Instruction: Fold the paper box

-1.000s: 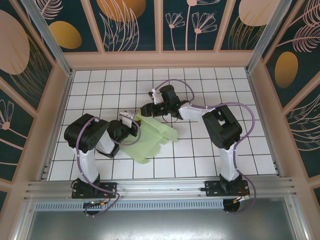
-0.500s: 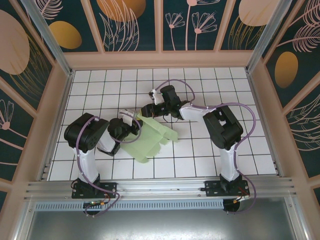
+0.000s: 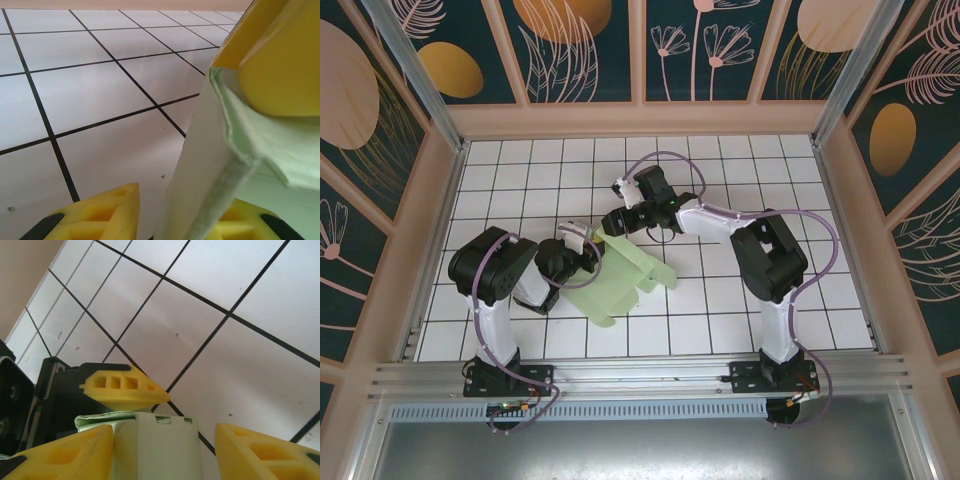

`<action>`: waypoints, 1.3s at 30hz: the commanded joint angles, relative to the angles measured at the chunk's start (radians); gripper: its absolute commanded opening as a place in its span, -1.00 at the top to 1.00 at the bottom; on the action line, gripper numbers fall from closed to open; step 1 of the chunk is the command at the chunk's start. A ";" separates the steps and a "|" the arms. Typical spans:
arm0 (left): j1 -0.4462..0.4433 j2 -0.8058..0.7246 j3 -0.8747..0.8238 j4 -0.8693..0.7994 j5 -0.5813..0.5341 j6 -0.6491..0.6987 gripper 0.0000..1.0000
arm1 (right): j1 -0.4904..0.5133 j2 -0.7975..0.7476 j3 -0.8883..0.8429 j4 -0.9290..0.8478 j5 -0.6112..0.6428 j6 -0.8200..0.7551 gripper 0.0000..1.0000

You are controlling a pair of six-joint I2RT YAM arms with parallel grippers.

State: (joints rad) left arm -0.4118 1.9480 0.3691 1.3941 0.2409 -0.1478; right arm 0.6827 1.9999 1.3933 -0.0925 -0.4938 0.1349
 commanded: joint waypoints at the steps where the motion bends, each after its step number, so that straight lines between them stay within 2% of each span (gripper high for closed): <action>1: -0.001 -0.031 -0.004 0.014 -0.006 -0.004 0.42 | 0.010 0.036 -0.002 -0.175 0.110 -0.056 -0.10; 15: -0.002 -0.097 0.008 -0.086 -0.024 0.050 0.41 | 0.037 0.054 0.025 -0.206 0.103 -0.075 -0.10; 35: -0.002 -0.066 0.013 -0.065 0.014 0.074 1.00 | 0.053 0.070 0.050 -0.238 0.117 -0.087 -0.10; 39: -0.002 -0.056 0.011 -0.053 0.013 0.076 1.00 | 0.051 0.048 0.039 -0.212 0.115 -0.076 -0.12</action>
State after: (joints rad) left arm -0.4183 1.8725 0.3740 1.3052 0.2527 -0.0780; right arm 0.7238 2.0132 1.4616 -0.1879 -0.4339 0.0830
